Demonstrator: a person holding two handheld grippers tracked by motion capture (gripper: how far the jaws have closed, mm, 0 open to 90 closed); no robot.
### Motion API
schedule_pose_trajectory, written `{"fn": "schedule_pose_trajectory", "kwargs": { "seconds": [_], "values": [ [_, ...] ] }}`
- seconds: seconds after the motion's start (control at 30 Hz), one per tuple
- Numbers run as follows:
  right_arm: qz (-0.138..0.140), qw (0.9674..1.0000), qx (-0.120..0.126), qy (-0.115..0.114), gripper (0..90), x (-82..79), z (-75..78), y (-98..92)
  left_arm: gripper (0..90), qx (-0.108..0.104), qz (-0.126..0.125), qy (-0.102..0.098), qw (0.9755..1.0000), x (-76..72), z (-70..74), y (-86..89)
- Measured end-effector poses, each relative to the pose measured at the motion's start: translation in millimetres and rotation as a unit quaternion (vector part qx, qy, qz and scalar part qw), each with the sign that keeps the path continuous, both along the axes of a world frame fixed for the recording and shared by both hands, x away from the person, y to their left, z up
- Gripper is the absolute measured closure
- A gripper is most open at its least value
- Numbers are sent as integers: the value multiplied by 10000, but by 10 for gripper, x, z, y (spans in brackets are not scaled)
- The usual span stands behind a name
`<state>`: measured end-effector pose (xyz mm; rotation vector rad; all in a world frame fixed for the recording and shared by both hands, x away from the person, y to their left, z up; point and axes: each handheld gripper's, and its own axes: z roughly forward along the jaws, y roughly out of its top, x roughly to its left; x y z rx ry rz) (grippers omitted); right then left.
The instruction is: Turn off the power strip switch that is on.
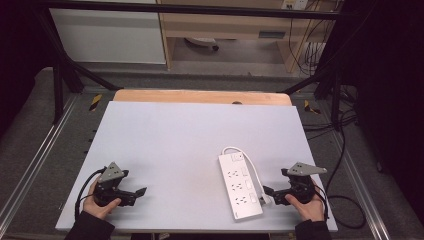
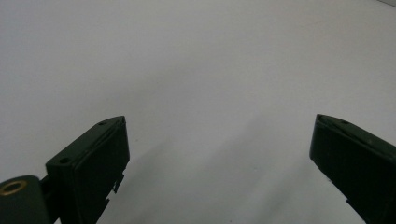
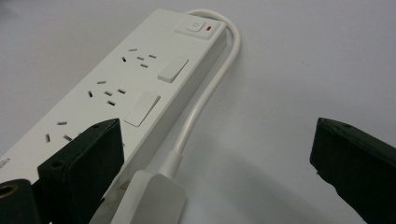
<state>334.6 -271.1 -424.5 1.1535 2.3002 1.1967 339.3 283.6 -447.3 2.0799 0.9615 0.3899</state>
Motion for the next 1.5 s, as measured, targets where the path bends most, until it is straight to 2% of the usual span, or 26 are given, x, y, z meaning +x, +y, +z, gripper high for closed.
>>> {"fn": "schedule_pose_trajectory", "kwargs": {
  "seconds": [0.13,0.6,1.03,1.3,1.5],
  "values": [
    [-23,10000,29,54,67,0,16,29,47,-4,7,-12,10000,-2,3,-2],
    [-59,9999,-106,19,192,9,55,126,48,-15,34,-11,10000,0,2,5],
    [-115,9999,-35,64,377,16,84,175,48,-12,36,-17,10000,-1,5,4],
    [-21,9999,85,70,531,13,112,188,48,-7,40,-24,10000,0,7,5],
    [-66,9999,117,85,595,6,128,206,48,-26,51,-28,10000,-1,10,9]
  ]
}}
